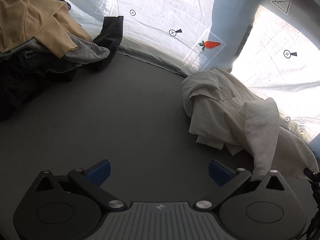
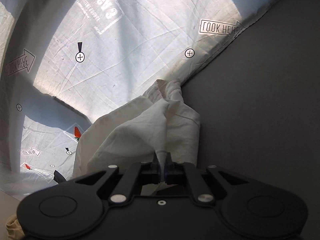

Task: Fold clothes

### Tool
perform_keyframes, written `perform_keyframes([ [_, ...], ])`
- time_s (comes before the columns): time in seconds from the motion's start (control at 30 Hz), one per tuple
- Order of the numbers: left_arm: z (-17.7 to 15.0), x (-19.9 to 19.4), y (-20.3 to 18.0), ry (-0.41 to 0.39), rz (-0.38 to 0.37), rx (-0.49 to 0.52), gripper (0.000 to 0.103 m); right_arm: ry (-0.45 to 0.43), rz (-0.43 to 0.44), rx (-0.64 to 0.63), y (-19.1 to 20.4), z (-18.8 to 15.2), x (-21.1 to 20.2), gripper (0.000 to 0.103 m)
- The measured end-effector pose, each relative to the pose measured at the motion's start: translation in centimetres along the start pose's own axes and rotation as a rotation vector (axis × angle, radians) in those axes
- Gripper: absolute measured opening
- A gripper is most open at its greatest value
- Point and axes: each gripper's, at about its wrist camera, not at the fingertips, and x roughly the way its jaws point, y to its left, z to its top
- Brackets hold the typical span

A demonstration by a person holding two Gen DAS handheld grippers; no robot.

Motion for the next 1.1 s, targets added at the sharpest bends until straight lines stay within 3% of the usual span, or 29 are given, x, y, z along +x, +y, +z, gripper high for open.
perform_keyframes([
  [0.13,-2.0,-1.5,-1.6,0.001,-0.001,-0.001,0.103,-0.224,-0.260,-0.113,-7.4,5.4,-9.1,0.004],
  [0.3,-3.3,-2.7,-3.3,-0.005,-0.015,0.015,0.103,-0.479,-0.503,-0.080,-14.1,11.0,-17.1,0.004],
  [0.37,-3.4,-2.4,-3.6,0.015,-0.032,-0.003,0.103,-0.484,-0.637,-0.091,-15.8,12.1,-17.9,0.004],
  [0.43,-3.2,-1.8,-3.7,0.041,-0.051,-0.024,0.103,-0.416,-0.685,-0.111,-16.9,12.5,-17.4,0.007],
  [0.5,-3.0,-1.3,-3.7,0.061,-0.063,-0.037,0.103,-0.371,-0.731,-0.191,-16.4,11.2,-16.0,0.017],
  [0.57,-2.6,-0.6,-3.7,0.074,-0.054,-0.043,0.103,-0.342,-0.791,-0.316,-14.9,9.4,-14.2,0.037],
  [0.67,-2.2,0.4,-3.5,0.089,-0.040,-0.038,0.103,-0.305,-0.766,-0.452,-12.4,7.2,-11.6,0.042],
  [0.83,-2.3,1.9,-2.6,0.126,-0.031,-0.046,0.102,-0.216,-0.579,-0.558,-7.1,5.9,-7.8,0.053],
  [1.0,-2.0,3.6,-1.6,0.150,0.001,-0.035,0.102,-0.121,-0.444,-0.576,-2.3,3.9,-4.4,0.054],
  [1.1,-1.8,4.9,-1.0,0.170,0.014,-0.046,0.102,-0.092,-0.398,-0.672,-0.1,2.2,-1.8,0.056],
])
